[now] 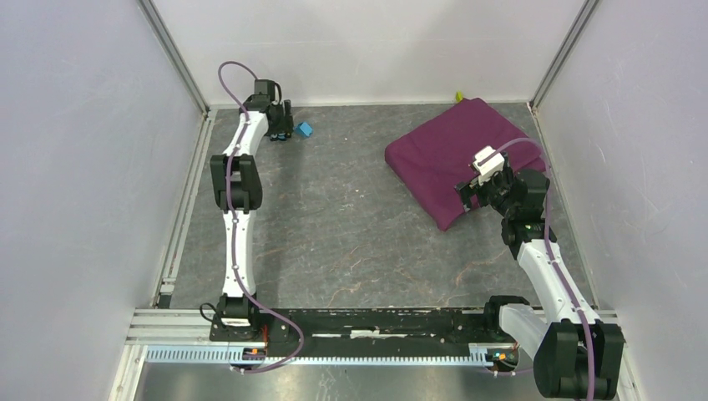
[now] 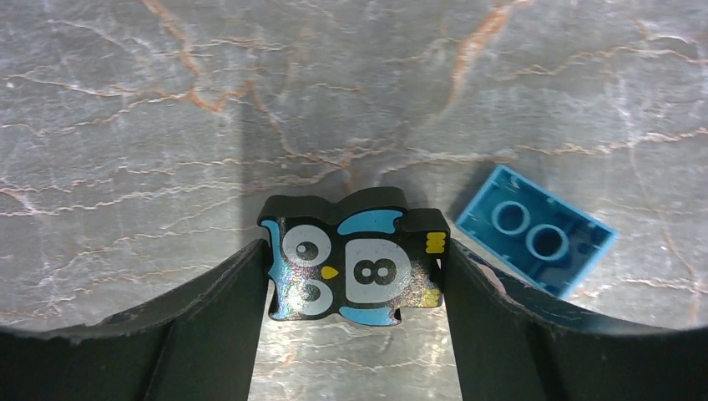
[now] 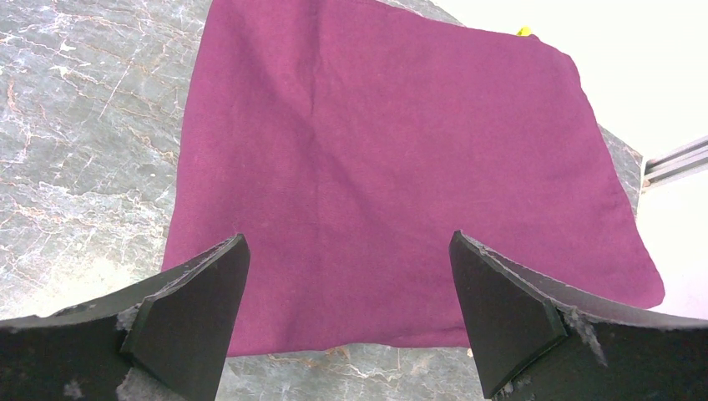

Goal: Open and lay out the surgical kit
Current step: Move the distractor to the center of the board.

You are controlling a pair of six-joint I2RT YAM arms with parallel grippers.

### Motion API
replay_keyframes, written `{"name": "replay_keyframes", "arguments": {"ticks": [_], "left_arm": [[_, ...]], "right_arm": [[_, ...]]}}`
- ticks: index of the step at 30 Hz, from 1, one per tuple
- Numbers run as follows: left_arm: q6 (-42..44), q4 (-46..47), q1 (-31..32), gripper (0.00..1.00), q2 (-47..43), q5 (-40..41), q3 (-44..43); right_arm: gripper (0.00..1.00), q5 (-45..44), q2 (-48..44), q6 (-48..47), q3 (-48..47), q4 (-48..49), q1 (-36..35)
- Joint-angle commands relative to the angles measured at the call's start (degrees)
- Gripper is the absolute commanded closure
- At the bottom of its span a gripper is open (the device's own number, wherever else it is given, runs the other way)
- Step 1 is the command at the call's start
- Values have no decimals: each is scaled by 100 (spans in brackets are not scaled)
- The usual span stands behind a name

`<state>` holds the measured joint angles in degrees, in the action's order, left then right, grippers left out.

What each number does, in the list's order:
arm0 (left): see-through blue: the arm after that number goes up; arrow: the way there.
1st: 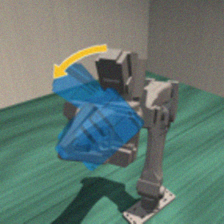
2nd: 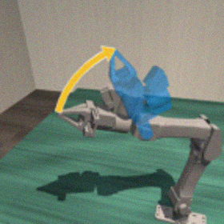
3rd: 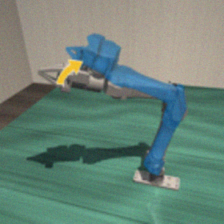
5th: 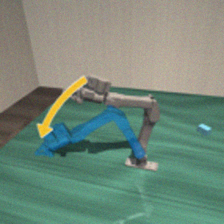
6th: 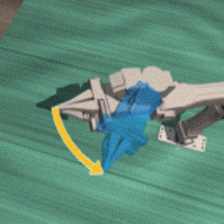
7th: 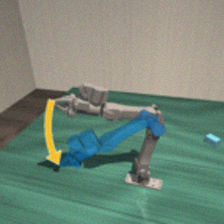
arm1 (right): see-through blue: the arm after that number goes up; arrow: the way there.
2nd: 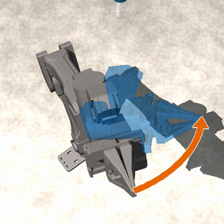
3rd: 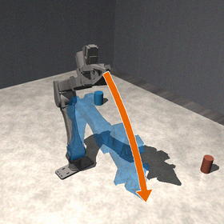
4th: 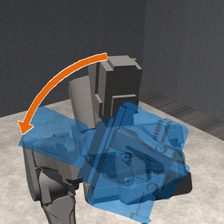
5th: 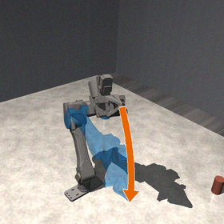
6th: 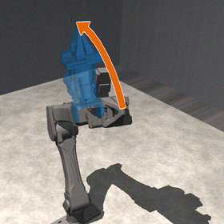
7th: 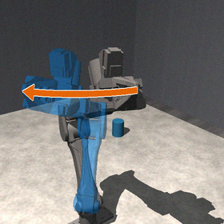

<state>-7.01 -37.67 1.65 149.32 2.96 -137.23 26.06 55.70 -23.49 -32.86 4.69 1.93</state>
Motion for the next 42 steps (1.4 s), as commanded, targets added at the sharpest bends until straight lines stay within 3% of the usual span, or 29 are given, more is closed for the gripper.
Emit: {"name": "replay_keyframes", "arguments": {"ticks": [1,5,15,19,23,33,38,42], "left_arm": [[-449,17,-156,27,135,46,-339],[-600,196,-156,23,170,3,-342],[-648,827,-376,0,174,99,-515],[-566,899,-437,0,-344,20,-243],[-352,1392,-428,0,-1592,-257,1111],[191,2054,-280,0,-4480,-1892,4577],[674,2598,235,0,-5447,-2094,5999],[1077,2813,725,0,-5665,-1808,6656]], "right_arm": [[3,27,-15,-68,-159,76,18],[3,18,2,-77,-162,85,18],[3,79,-17,-54,-108,132,20],[3,97,-75,17,-58,223,18],[3,-169,-116,236,-46,336,18],[3,-764,104,468,-276,238,13],[3,-825,438,400,-581,-109,-77],[3,-832,658,303,-708,-319,-334]]}}
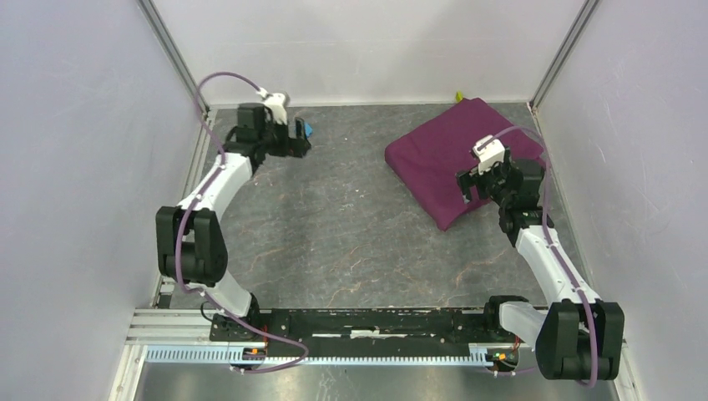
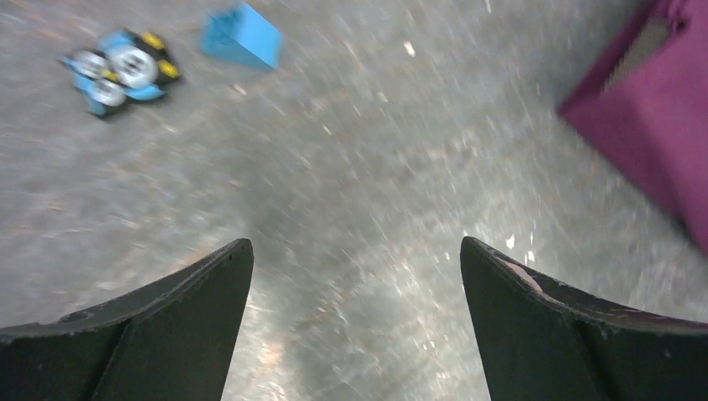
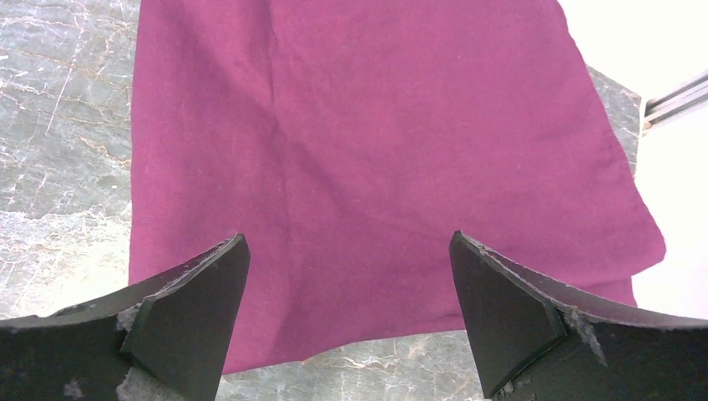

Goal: Open and lay out the surgical kit
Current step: Move the distractor to the center of the board.

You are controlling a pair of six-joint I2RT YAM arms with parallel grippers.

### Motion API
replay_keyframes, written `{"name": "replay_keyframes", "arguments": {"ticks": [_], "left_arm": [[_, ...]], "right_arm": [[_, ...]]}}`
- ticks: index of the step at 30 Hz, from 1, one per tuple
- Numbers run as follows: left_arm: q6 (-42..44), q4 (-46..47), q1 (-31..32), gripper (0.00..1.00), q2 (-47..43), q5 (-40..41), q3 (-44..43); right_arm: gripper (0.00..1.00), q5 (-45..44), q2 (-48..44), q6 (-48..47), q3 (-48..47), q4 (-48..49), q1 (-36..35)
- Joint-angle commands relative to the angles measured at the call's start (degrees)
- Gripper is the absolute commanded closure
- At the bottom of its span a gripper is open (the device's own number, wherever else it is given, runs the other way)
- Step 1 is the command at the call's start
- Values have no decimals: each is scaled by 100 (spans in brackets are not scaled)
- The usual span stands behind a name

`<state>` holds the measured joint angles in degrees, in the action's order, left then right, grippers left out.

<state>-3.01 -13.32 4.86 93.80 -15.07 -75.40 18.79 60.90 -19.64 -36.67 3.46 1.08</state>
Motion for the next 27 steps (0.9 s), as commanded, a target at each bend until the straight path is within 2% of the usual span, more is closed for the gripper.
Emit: {"name": "replay_keyframes", "arguments": {"ticks": [1,7,12,19,27], "left_arm": [[666,373,509,0,-64,124,498],[-39,345,700,0,901,652,-39],[-516,-135,693,1,2255,1171,-1372],[-1107,-443,642,5,3644,1240,-2983],[-1630,-737,482,6,4615,1160,-4303]], "right_arm": [[3,-99,138,-92,-305,-190,-294],[3,-12,-5,-113,-110,-81,-334],[3,-41,-138,-93,49,40,-329],[3,-36,-97,-118,140,93,-331],[3,-160,-94,-215,177,127,-326]]}}
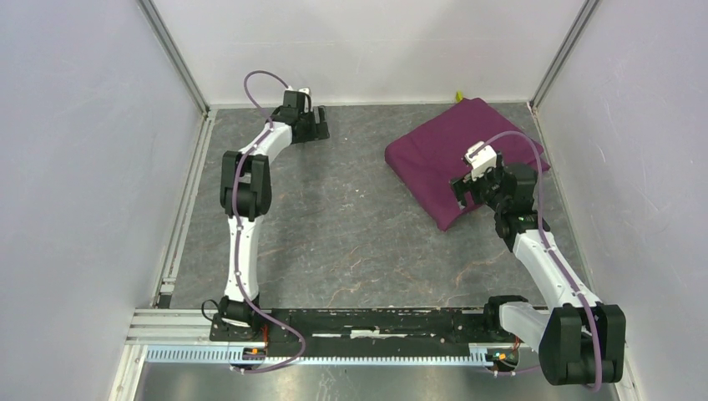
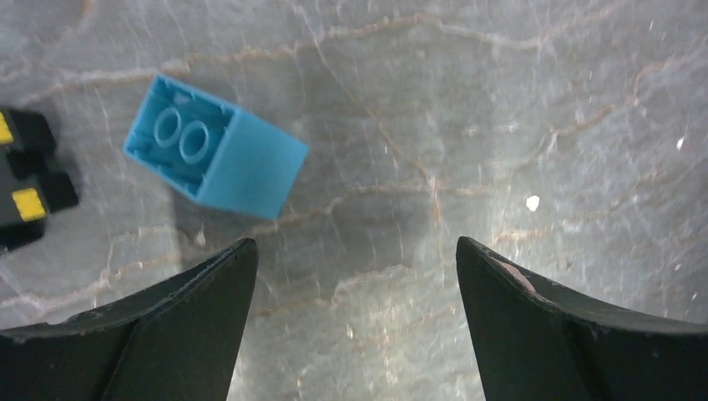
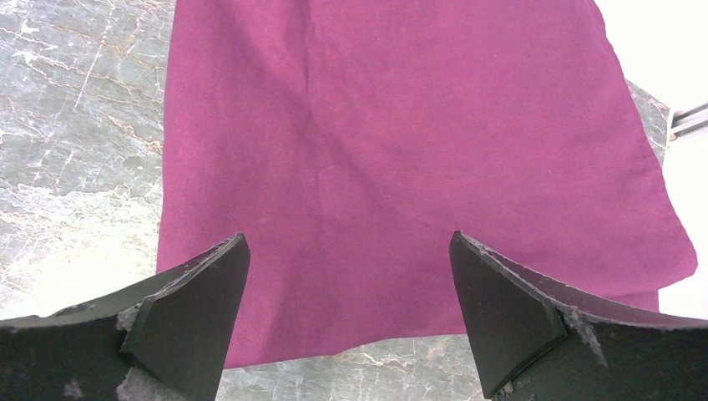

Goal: Open and lay out the surgical kit
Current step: Move the distractor to the center of the board.

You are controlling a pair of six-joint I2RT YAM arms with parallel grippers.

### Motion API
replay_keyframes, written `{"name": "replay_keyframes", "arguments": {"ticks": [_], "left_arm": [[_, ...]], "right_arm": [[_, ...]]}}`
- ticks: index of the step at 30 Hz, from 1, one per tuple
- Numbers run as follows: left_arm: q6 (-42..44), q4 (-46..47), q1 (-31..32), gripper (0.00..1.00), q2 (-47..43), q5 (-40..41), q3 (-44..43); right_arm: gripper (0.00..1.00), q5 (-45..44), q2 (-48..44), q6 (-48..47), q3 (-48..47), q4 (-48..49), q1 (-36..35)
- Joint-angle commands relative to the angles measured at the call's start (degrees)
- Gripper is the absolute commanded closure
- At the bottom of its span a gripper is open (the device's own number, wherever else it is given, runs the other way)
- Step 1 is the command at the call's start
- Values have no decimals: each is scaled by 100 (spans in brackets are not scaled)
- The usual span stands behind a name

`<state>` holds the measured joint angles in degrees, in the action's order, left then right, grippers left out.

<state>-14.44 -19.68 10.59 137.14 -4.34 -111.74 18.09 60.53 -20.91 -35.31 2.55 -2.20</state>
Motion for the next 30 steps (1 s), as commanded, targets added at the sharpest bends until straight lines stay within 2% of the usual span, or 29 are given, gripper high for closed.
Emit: {"name": "replay_keyframes", "arguments": {"ticks": [1,7,11,13,20,23,26,30], "left_arm": [[-527,-121,-98,6,415,97,-813],[-770,-197,-230,6,1188,23,-2091],[-789,-233,-303,5,1200,-318,-2363],[-638,-193,-303,4,869,-466,-1977],[143,-29,-303,3,-932,-744,280],[350,82,-320,2,-1410,-740,1071],[286,-57,-439,2,-1497,-554,1272],[-45,-104,-794,2,-1223,-574,1045]], "right_arm": [[3,-103,-51,-98,37,220,-4],[3,-197,-8,-154,50,220,6],[3,-254,20,-198,45,211,7],[3,-291,39,-241,51,219,16],[3,-247,138,-245,14,202,14],[3,-218,148,-247,15,202,15],[3,-187,156,-247,7,194,13],[3,-146,154,-230,15,185,14]]}}
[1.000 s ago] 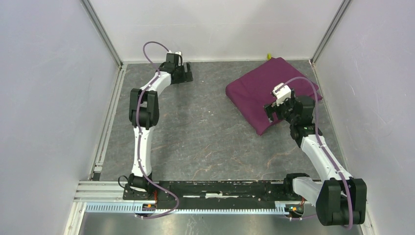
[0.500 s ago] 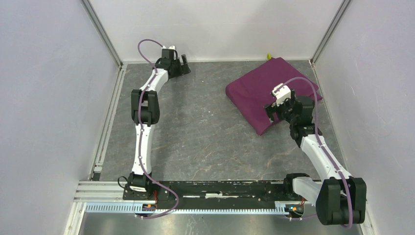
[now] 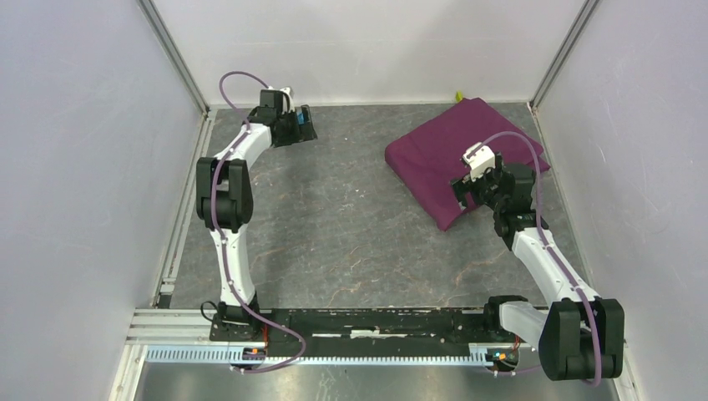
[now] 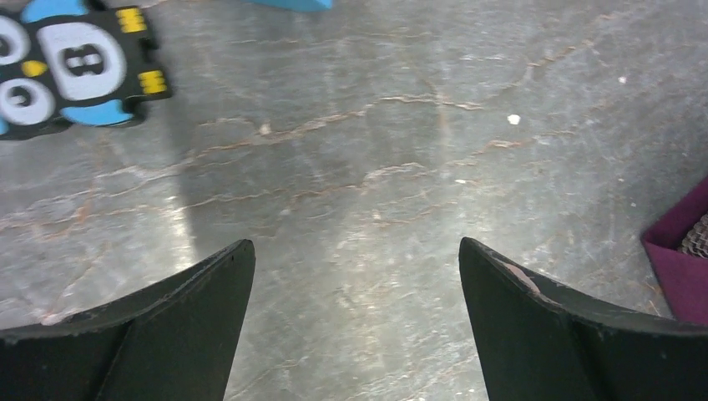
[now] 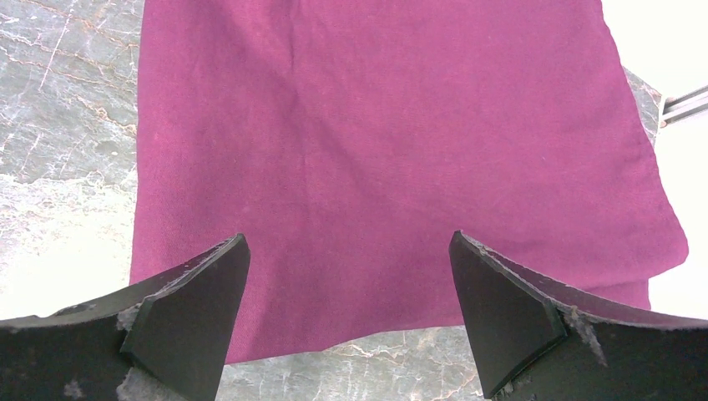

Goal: Open and lay out the surgical kit
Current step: Move the distractor to the center of the board.

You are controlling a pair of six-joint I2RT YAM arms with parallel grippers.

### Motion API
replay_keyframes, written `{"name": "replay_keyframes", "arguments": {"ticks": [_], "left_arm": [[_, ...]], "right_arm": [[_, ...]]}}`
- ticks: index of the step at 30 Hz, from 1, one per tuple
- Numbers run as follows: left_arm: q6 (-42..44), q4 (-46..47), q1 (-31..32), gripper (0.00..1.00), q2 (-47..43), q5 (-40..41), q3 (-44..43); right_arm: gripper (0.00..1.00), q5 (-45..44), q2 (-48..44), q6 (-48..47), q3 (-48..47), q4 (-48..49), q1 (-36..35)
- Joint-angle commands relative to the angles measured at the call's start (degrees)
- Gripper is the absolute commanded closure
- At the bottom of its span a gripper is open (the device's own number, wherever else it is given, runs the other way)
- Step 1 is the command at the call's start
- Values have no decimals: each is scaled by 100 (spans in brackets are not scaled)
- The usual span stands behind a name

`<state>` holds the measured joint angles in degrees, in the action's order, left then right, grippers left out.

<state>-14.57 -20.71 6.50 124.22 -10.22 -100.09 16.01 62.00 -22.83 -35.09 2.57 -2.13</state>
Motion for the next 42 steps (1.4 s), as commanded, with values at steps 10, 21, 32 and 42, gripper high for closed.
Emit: {"name": "replay_keyframes", "arguments": {"ticks": [10,21,32,42], "left_arm": [[-515,-128,-832,3,1123,126,-1382],[-980,-416,-858,3,2132,323,-2833],[-1678,-477,-855,4,2168,74,-2761],[-1739,409,-749,10,664,229,9]], "right_arm": [[3,26,-2,-46,2,183,11],[3,-55,24,-73,11,191,3],[3,-130,8,-116,11,183,18],[3,-35,126,-82,-25,166,14]]}}
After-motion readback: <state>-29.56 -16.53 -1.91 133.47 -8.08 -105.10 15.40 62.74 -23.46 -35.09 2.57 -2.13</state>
